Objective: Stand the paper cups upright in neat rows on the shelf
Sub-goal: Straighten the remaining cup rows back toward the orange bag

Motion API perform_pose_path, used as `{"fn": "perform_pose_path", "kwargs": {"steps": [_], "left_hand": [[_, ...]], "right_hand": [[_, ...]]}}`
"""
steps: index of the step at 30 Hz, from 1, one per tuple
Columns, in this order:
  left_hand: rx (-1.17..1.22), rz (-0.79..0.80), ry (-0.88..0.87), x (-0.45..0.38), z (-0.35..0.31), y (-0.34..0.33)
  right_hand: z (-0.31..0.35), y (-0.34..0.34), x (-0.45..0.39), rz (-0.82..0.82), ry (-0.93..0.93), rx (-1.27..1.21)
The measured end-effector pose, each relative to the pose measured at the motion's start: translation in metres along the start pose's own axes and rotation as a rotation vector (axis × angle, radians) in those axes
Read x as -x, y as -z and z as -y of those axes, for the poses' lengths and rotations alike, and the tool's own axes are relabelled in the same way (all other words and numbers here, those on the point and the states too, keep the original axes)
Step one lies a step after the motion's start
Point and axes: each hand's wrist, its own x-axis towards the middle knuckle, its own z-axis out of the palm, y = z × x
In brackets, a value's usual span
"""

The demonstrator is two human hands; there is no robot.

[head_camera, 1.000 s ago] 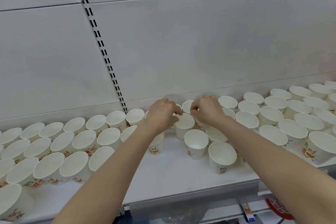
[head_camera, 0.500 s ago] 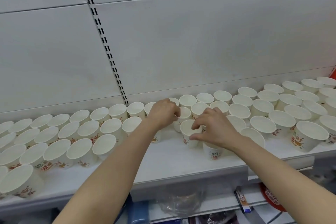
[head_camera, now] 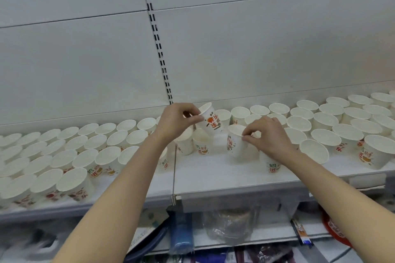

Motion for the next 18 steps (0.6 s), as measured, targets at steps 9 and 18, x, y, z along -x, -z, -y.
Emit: {"fn": "perform_pose_path", "kwargs": {"steps": [9, 18], "left_hand": [[0.078, -0.012, 0.106, 0.059, 0.051, 0.072], [-0.291, 0.224, -0.009, 0.072, 0.063, 0.041]], "right_hand": [[0.070, -0.035, 0.016, -0.012, 0.034, -0.119], [0.087, -0.065, 0.020, -0.024, 0.070, 0.100]]}}
